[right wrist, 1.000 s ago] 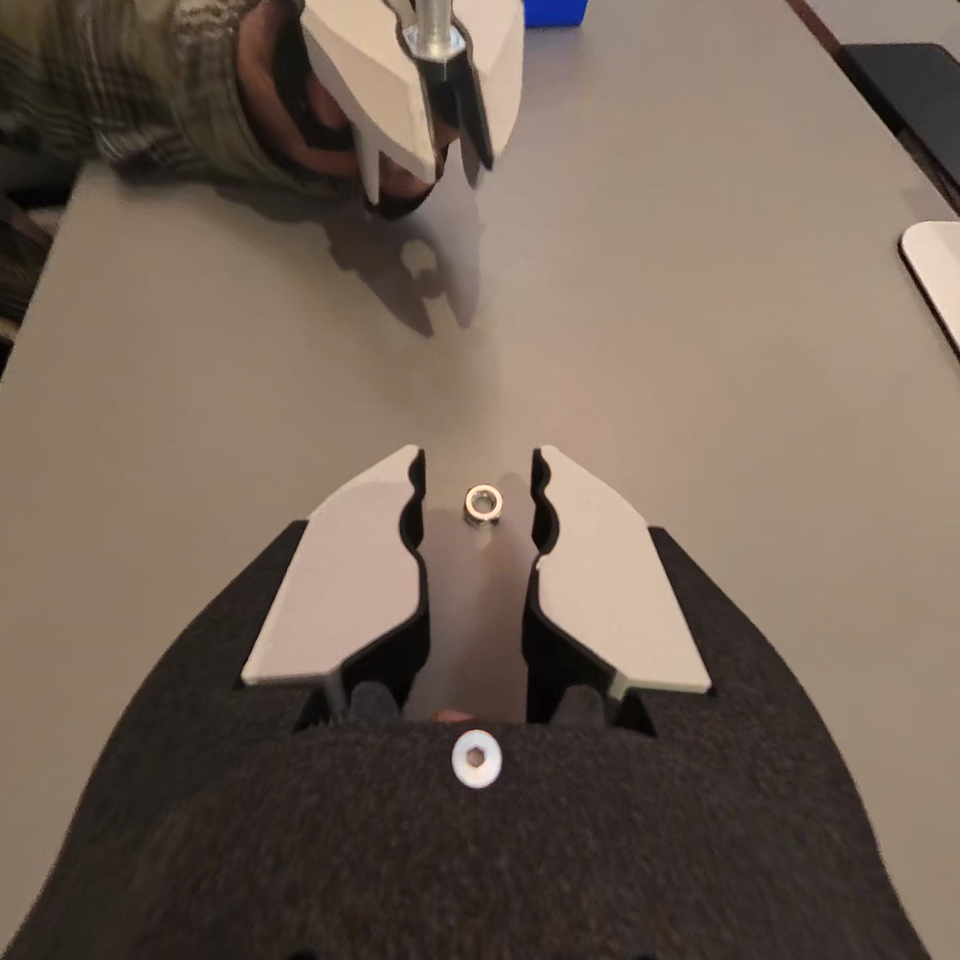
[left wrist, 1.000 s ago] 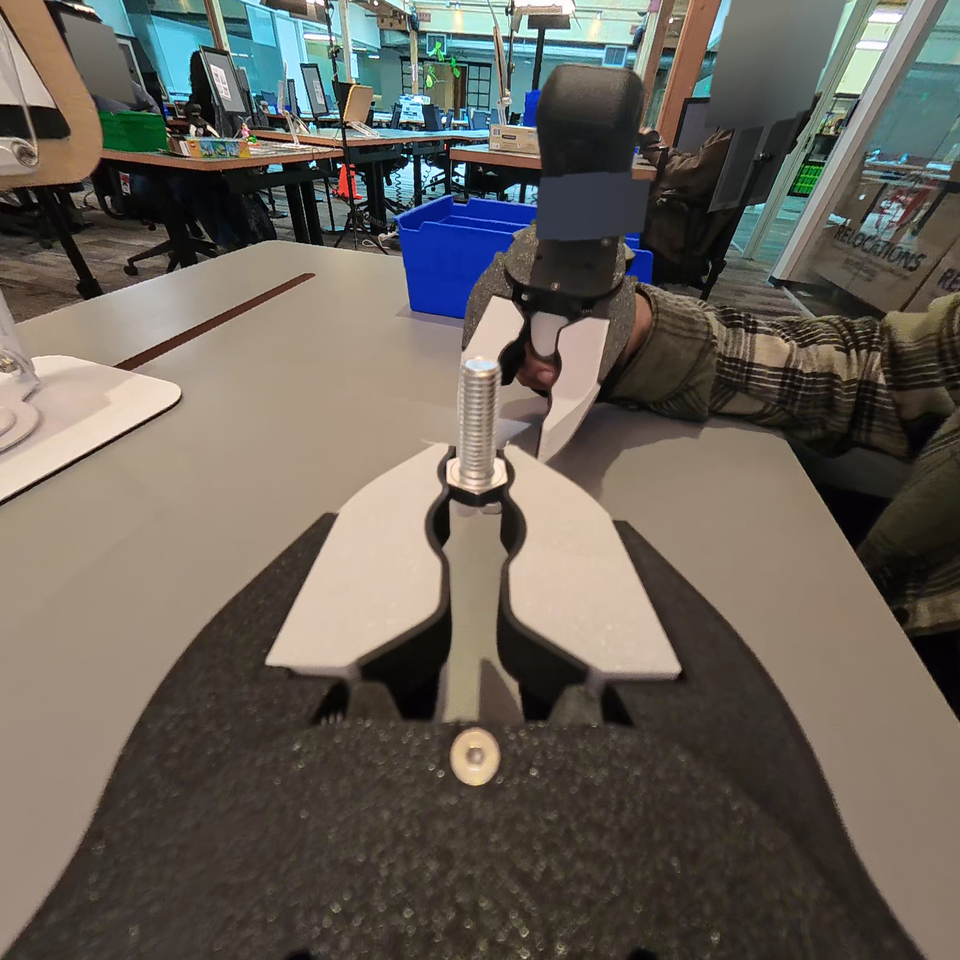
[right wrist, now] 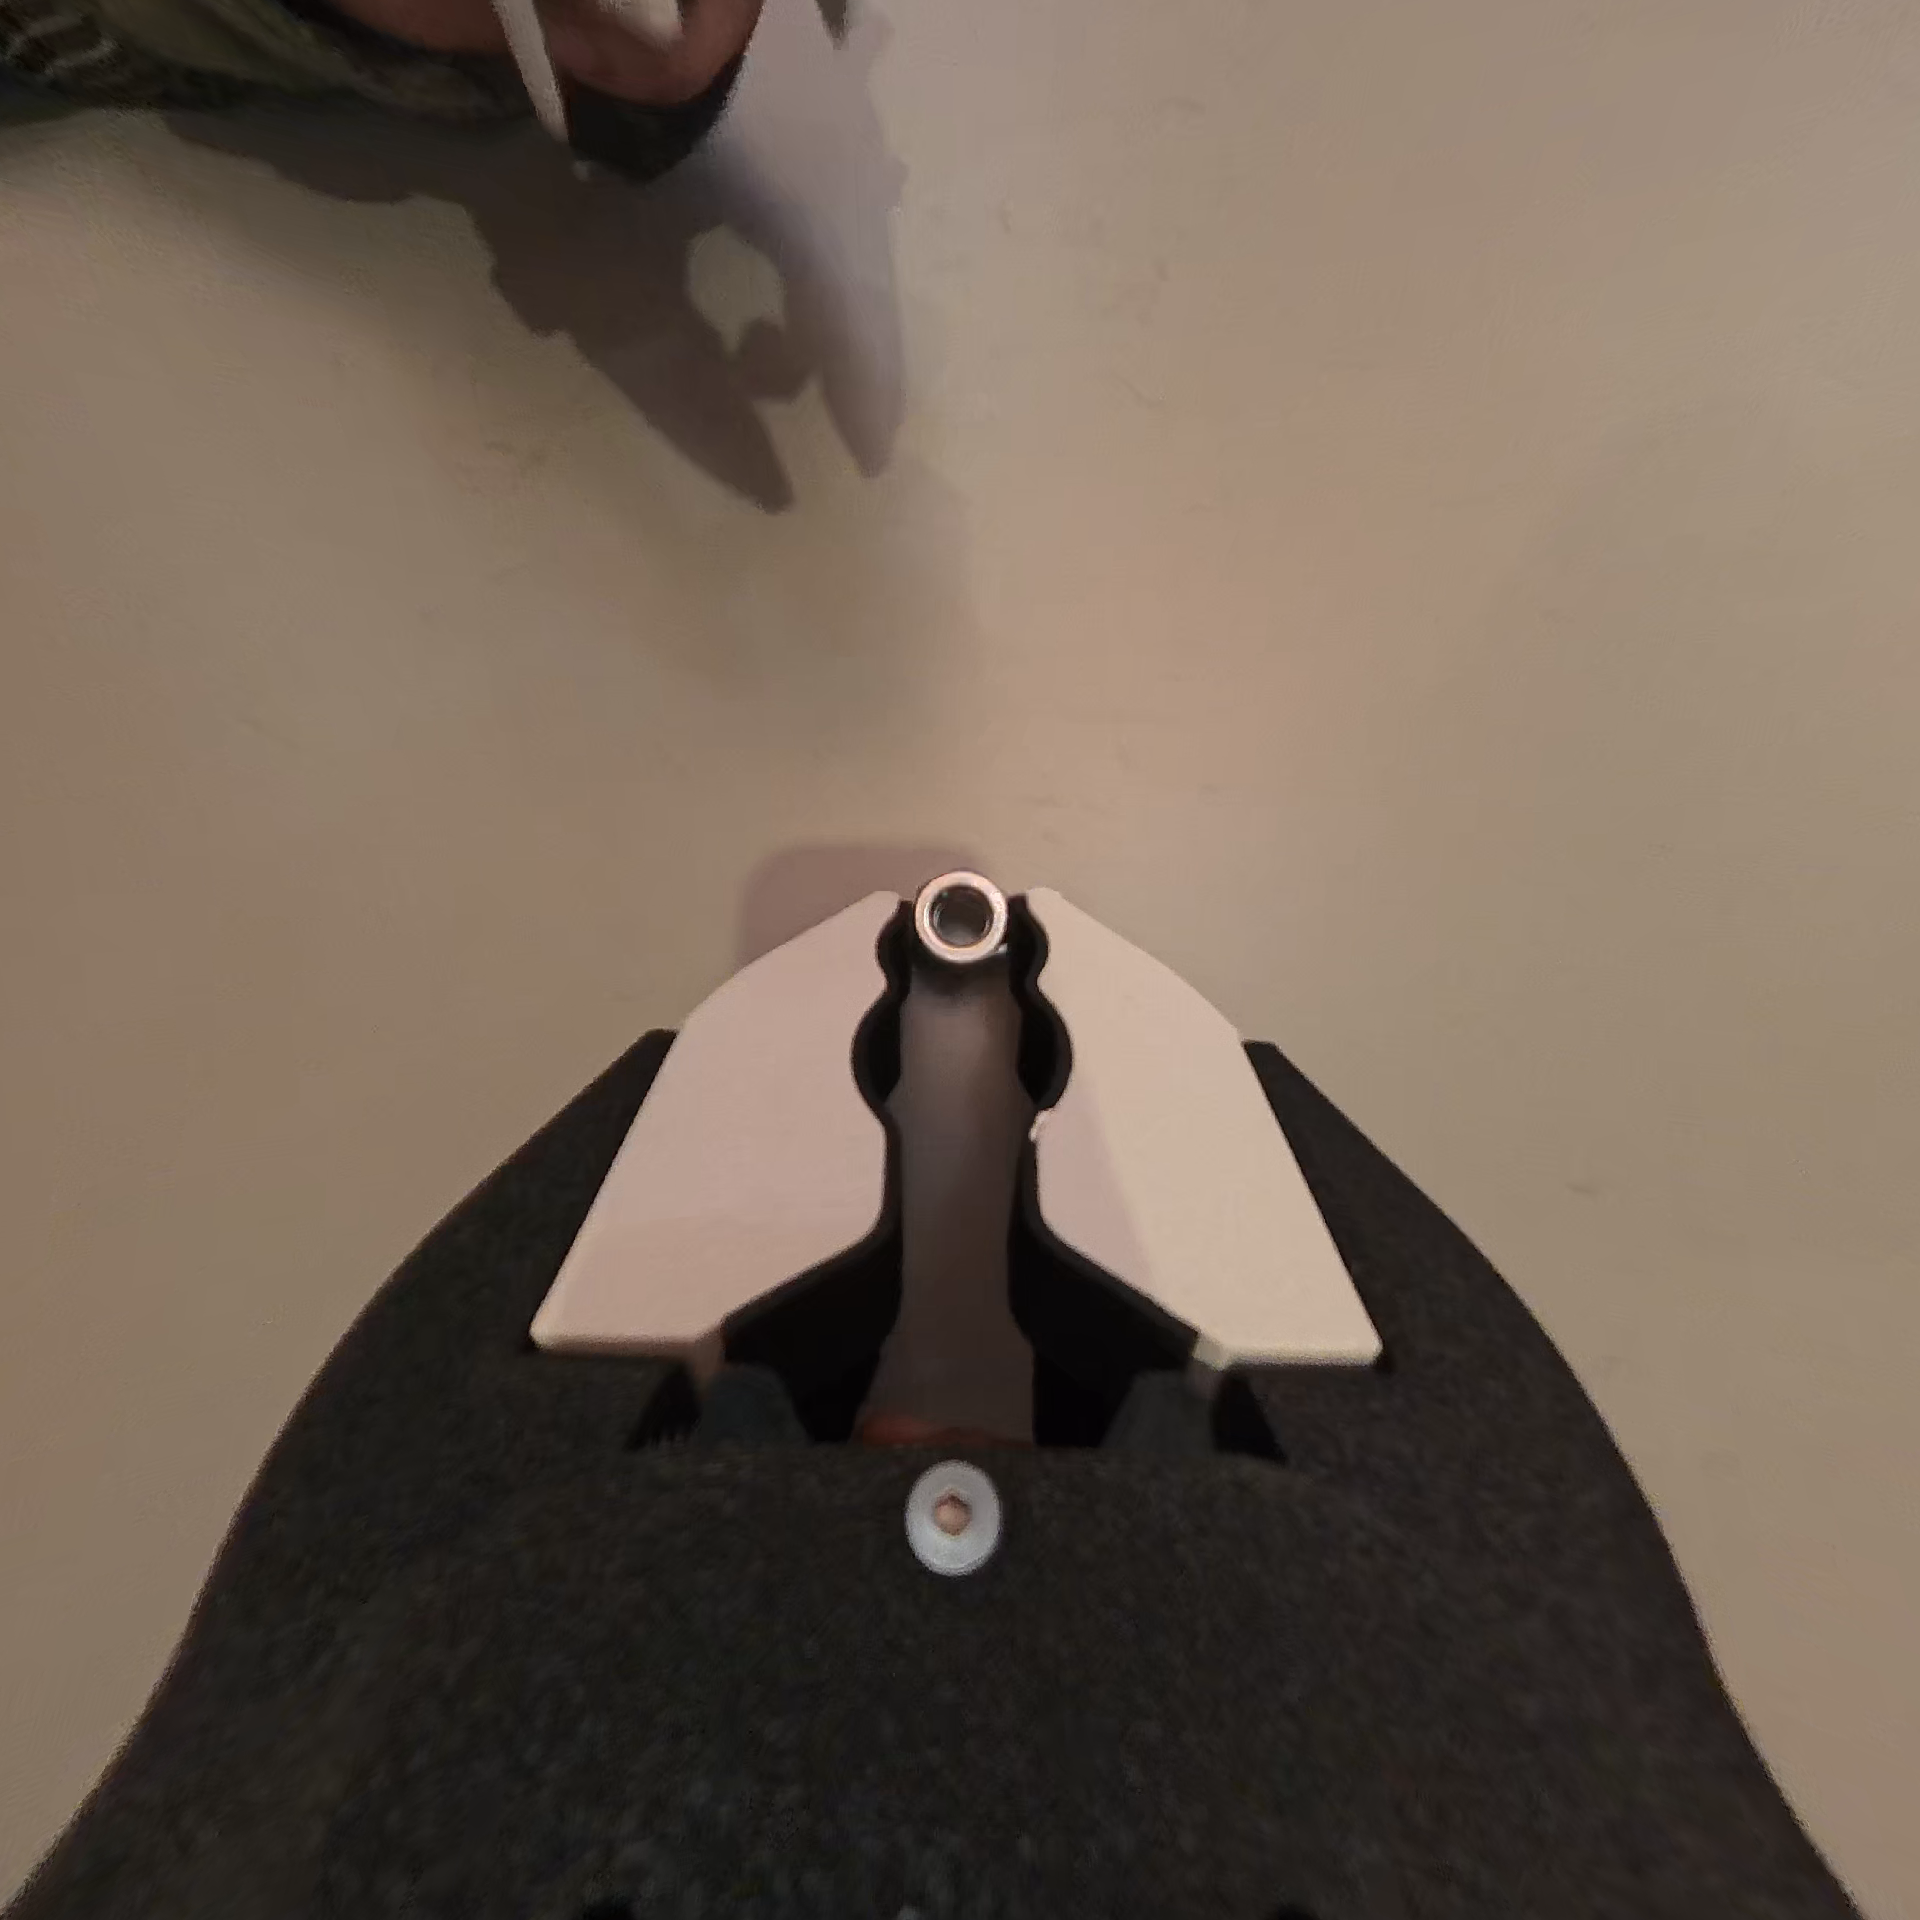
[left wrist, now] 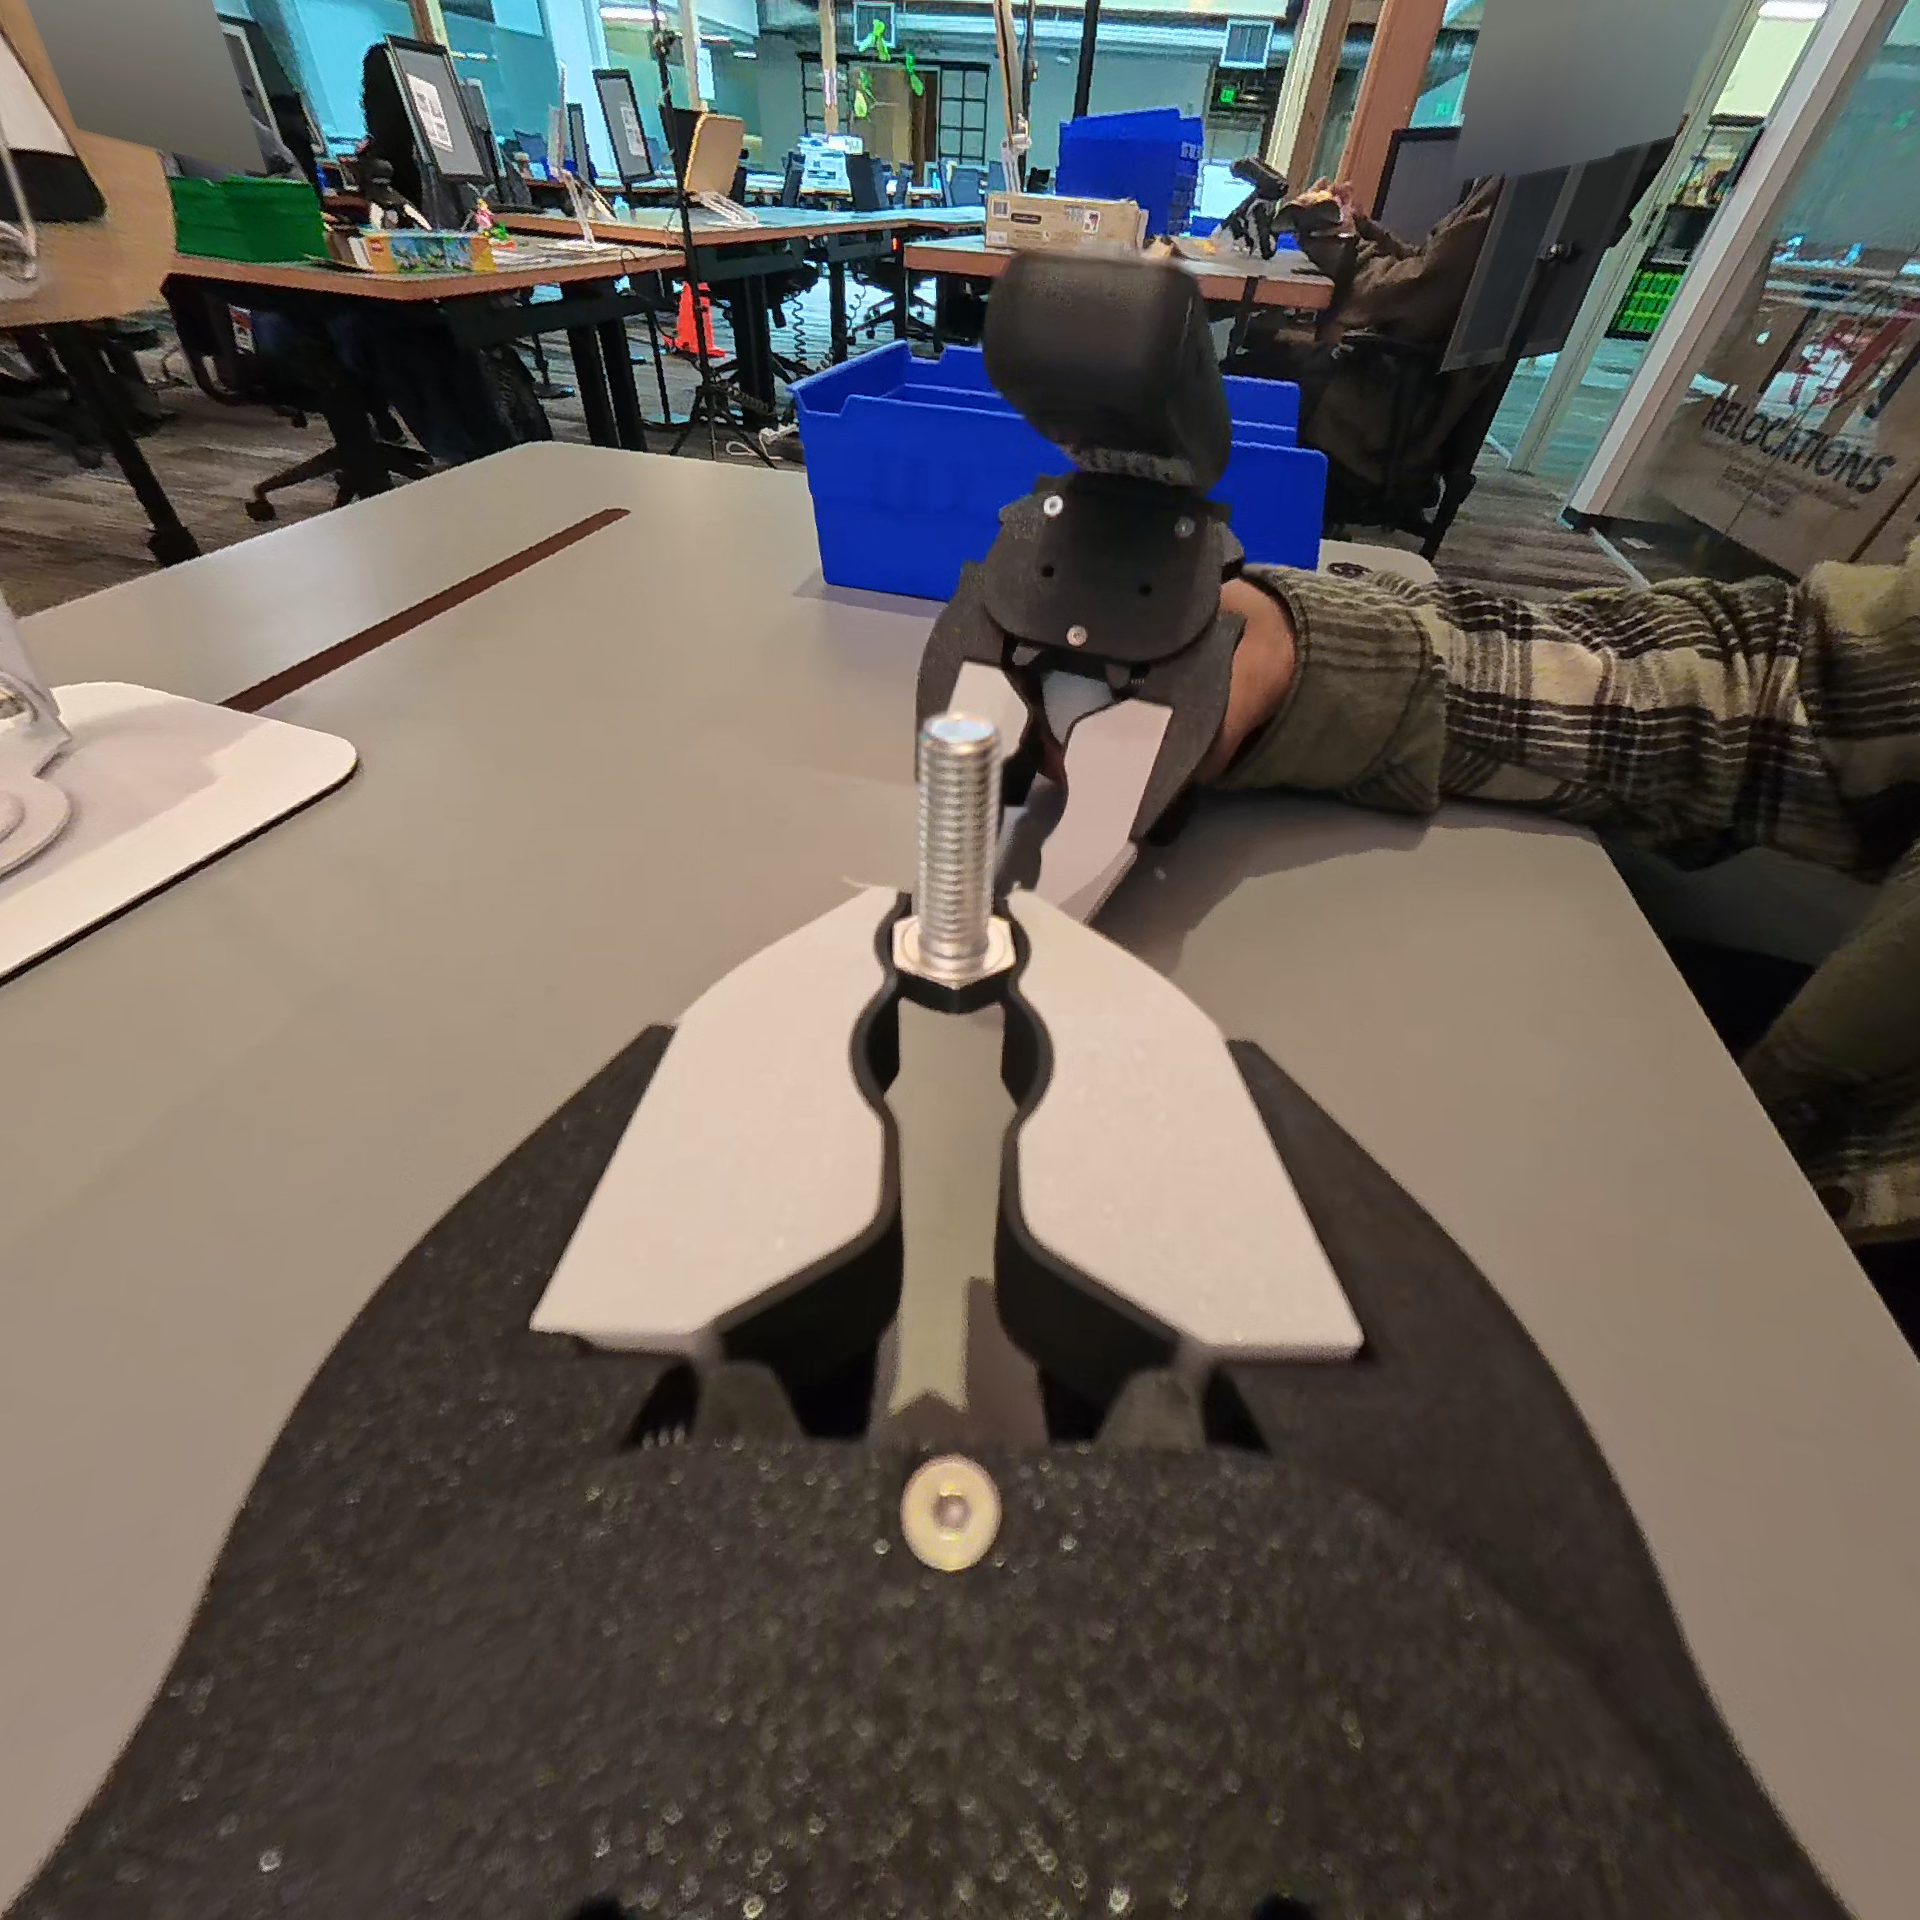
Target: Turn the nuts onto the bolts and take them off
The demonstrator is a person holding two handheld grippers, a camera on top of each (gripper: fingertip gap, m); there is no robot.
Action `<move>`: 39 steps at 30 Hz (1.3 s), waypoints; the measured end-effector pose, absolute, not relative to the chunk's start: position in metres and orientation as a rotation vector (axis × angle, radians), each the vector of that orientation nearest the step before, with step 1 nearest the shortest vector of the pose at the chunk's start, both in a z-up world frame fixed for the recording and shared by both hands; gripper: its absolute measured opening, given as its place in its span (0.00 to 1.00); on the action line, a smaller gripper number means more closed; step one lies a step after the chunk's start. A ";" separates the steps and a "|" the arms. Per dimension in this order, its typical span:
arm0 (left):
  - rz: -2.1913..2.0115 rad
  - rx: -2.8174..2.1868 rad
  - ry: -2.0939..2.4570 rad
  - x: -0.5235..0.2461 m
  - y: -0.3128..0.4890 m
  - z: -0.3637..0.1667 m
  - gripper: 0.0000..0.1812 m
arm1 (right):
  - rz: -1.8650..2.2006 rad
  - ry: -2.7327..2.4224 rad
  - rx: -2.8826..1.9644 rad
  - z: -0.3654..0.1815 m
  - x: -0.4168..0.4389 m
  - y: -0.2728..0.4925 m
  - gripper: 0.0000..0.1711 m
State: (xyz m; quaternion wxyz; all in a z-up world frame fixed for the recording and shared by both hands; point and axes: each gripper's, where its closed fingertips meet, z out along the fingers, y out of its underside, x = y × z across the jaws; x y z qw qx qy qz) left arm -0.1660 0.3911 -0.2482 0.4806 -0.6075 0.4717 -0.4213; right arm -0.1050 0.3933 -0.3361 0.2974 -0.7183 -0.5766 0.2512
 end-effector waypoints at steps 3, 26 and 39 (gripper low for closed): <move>-1.010 -1.481 1.180 -0.162 0.387 -0.252 0.08 | 0.790 -1.405 -1.795 -0.295 -0.116 0.393 0.10; -0.882 -1.422 1.283 -0.152 0.374 -0.250 0.08 | 0.659 -1.843 -1.550 -0.202 -0.185 0.362 0.10; -0.816 -1.449 1.262 -0.154 0.380 -0.253 0.08 | 0.694 -1.675 -1.621 -0.205 -0.186 0.367 0.10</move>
